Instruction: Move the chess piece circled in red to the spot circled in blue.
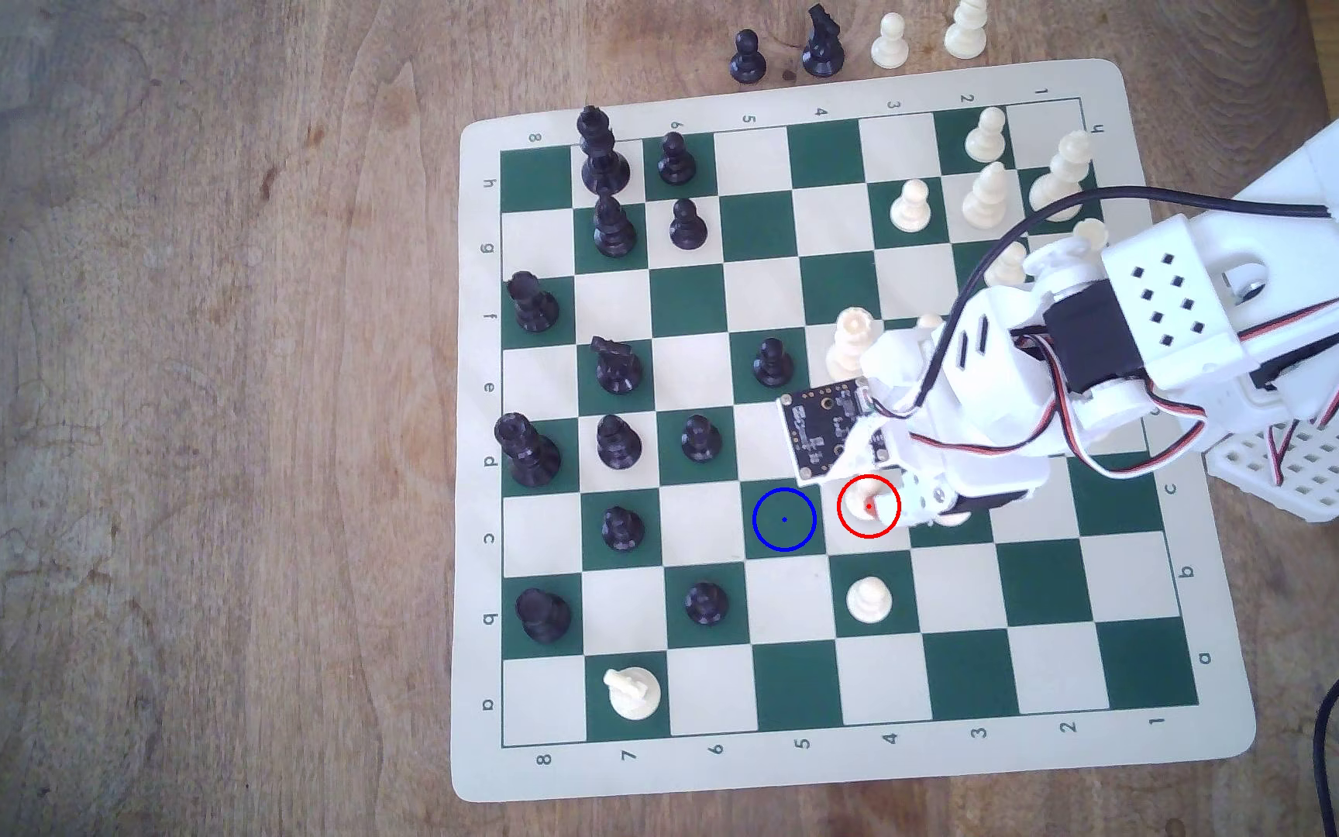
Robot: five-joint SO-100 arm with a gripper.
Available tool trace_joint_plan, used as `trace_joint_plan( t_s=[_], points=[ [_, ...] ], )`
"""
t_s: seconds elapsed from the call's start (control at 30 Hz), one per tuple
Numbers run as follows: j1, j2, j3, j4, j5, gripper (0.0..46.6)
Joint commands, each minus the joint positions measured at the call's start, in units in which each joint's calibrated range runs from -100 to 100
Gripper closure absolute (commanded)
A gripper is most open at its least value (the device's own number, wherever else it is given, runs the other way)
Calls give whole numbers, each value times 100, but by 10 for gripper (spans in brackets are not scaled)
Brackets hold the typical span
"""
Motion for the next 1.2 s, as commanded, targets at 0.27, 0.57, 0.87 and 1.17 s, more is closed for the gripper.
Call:
trace_joint_plan(
  t_s=[0.27,0.57,0.87,1.17],
  points=[
    [-76,-920,-1542,1352,-147,464],
    [2,370,-2168,492,-142,464],
    [-37,1329,-2549,246,-107,464],
    [135,1788,-2594,91,-44,464]
  ],
)
